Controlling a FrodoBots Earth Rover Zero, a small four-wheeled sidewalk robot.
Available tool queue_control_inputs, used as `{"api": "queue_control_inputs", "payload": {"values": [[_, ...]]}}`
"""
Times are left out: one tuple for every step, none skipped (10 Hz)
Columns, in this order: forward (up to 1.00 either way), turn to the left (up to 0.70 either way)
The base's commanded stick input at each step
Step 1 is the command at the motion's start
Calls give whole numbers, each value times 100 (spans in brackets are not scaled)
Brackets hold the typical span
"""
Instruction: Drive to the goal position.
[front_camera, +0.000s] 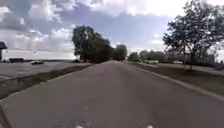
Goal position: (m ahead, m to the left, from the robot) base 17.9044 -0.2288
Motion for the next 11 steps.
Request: {"api": "queue_control_inputs", "payload": {"values": [[70,0],[70,0],[70,0],[70,0],[70,0],[70,0],[70,0],[70,0],[70,0],[70,0],[70,0]]}}
